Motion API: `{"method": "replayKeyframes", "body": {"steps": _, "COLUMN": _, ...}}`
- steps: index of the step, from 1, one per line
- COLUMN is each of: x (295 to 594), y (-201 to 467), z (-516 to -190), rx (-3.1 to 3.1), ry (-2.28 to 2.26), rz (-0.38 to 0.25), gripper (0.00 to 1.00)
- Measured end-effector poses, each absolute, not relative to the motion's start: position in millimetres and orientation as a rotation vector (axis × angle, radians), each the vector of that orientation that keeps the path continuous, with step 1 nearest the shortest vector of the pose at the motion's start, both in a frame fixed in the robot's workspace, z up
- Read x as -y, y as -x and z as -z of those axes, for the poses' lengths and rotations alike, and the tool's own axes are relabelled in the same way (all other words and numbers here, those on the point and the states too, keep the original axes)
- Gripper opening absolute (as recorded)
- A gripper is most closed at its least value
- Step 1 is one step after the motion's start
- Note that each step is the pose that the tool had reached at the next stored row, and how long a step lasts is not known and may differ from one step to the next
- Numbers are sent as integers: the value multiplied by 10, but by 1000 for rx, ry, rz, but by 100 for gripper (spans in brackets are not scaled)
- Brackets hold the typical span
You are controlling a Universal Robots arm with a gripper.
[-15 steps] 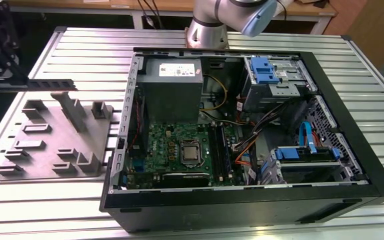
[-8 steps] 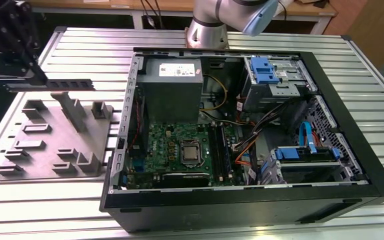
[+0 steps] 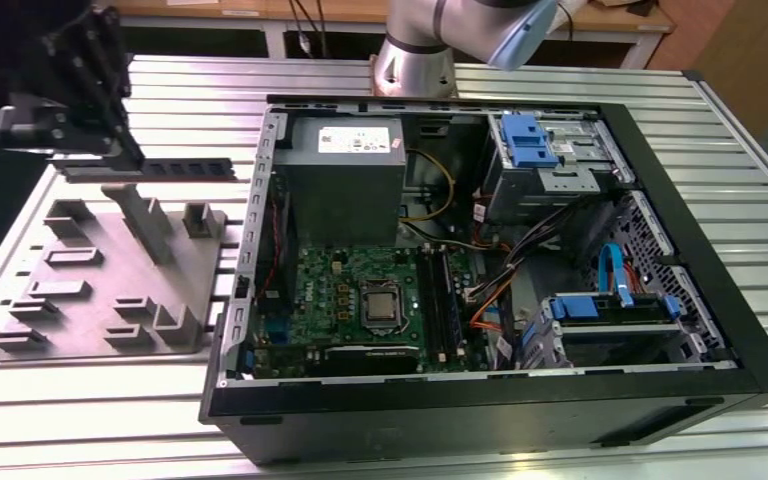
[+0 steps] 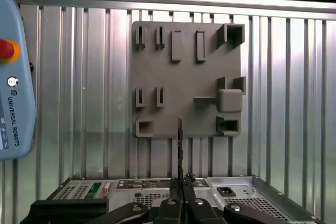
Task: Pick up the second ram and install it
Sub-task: 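Pick up the second ram and move it above second insertion slot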
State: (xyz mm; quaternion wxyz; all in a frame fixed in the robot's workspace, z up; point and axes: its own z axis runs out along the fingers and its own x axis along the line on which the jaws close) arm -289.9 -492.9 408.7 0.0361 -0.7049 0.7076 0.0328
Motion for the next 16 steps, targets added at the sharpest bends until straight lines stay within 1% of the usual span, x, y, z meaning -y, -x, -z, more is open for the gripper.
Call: {"method": "replayKeyframes", "body": {"steps": 16, "x": 4929, "y": 2174, "z": -4078, "rx": -2173, "ry": 2165, "rz": -101, "gripper": 8}}
